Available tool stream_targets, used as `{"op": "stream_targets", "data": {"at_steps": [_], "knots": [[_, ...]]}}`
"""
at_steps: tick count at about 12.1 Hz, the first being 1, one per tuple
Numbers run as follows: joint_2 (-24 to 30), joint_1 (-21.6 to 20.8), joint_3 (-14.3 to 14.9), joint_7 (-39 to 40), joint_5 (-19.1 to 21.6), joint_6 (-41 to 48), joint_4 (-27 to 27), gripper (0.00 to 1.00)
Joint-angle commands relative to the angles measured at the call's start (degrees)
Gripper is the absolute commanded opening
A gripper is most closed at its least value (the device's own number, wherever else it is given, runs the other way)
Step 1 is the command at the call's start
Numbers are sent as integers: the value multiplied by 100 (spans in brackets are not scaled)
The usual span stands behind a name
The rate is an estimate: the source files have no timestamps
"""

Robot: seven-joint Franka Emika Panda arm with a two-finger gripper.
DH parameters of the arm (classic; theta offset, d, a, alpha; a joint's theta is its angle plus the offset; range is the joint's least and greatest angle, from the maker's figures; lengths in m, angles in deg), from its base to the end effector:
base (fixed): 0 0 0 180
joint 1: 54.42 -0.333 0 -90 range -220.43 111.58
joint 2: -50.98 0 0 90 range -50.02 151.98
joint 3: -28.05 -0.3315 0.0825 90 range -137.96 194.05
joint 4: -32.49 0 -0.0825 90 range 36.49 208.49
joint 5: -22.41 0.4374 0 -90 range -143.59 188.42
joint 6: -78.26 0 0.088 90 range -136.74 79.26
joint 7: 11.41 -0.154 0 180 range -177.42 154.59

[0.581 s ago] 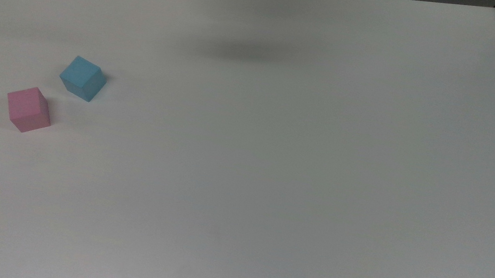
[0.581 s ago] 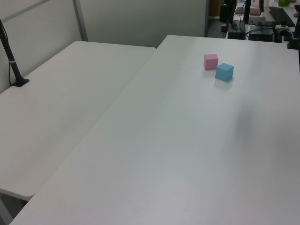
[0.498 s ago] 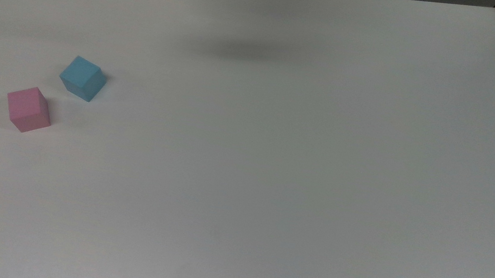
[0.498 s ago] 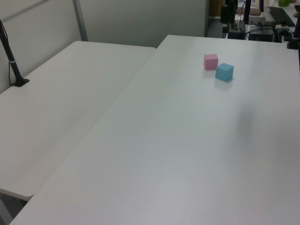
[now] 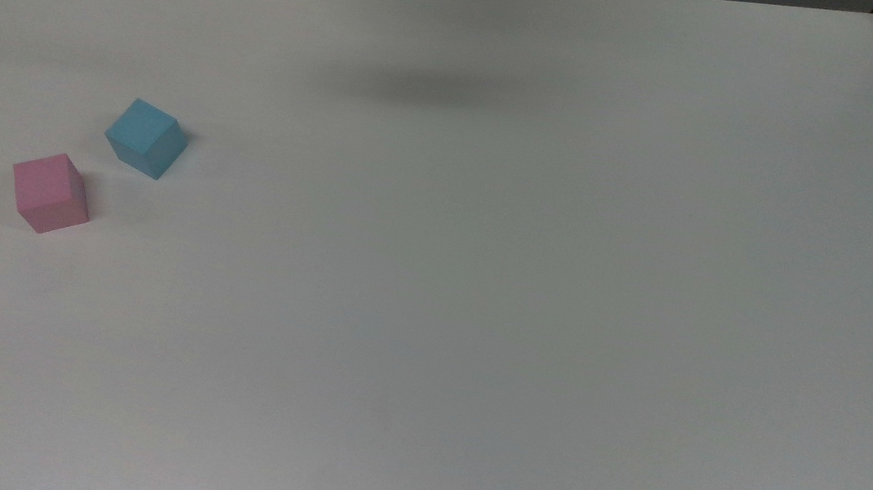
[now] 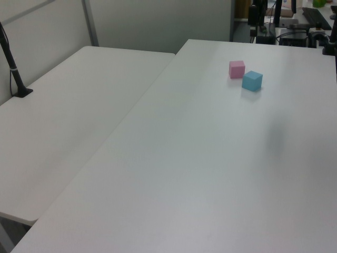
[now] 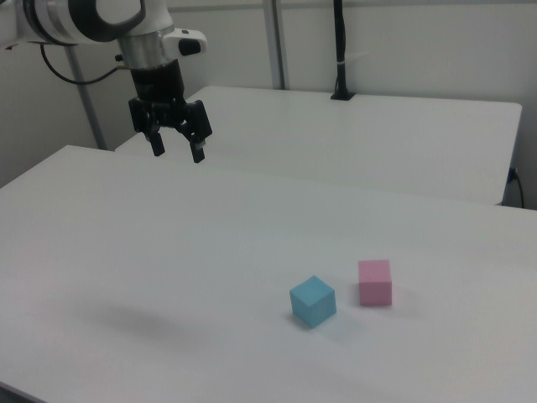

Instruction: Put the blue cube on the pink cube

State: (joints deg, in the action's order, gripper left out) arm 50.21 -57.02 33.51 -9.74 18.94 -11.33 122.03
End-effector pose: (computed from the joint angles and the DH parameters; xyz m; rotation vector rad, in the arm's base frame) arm 0.6096 -0.0395 0.5887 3.0800 -0.0321 -0.0230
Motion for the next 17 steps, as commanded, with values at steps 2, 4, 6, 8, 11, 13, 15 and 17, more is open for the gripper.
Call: {"op": "stream_targets", "data": {"at_steps": [2, 4, 6, 8, 11, 13, 15, 17], "knots": [[139, -22, 96, -123, -40, 3, 169, 100], [87, 119, 87, -115, -40, -67, 169, 100], [25, 407, 87, -88, -31, -138, 177, 100], [-246, 881, 96, -27, -22, -374, 195, 100], [-948, 1550, 96, 79, -40, -1049, 230, 100], [-1406, 1832, 96, 131, -83, -1525, 300, 100], [-1601, 1912, 96, 62, -75, -1929, 554, 100], [-1601, 1904, 96, -26, -31, -2525, 1019, 100]]}}
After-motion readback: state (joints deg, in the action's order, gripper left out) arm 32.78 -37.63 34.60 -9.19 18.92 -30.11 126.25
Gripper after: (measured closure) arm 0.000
